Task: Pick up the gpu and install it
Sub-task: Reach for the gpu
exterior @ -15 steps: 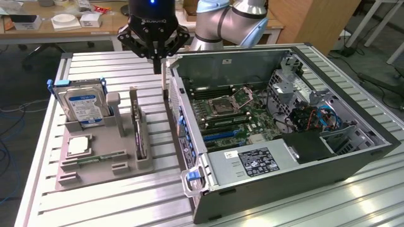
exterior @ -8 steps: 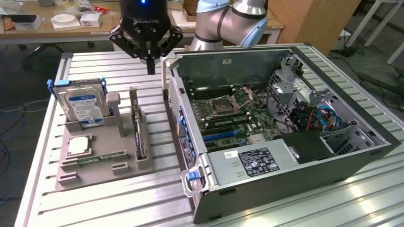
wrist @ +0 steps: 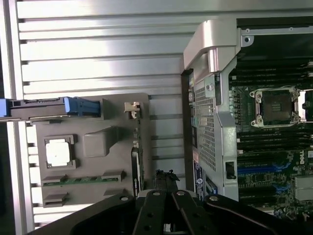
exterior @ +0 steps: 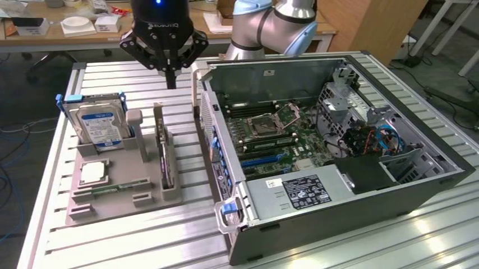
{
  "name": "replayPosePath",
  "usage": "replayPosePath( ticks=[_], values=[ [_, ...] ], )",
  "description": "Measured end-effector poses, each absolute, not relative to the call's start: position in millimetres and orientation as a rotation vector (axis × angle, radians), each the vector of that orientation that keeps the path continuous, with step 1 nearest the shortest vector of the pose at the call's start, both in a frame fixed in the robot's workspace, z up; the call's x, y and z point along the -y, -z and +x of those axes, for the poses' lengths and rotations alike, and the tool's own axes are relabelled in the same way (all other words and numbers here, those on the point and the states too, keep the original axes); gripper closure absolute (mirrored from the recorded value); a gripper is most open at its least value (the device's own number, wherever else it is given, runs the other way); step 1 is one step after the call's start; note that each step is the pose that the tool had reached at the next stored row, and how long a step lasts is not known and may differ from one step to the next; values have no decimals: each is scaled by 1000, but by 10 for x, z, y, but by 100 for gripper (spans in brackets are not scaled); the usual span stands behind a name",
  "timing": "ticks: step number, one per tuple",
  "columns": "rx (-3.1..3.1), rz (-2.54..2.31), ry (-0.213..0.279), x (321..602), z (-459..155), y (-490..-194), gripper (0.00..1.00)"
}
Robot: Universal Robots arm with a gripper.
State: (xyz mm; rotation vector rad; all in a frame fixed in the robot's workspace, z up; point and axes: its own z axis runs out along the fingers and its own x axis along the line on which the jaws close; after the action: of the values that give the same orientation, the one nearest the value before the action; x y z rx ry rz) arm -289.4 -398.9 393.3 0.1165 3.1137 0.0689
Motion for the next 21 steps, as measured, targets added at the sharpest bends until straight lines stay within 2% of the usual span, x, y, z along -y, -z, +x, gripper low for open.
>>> replayPosePath(
  ticks=[21],
  values=[
    [-3114, 117, -69, 3988, -3268, -3933, 90]
  ],
)
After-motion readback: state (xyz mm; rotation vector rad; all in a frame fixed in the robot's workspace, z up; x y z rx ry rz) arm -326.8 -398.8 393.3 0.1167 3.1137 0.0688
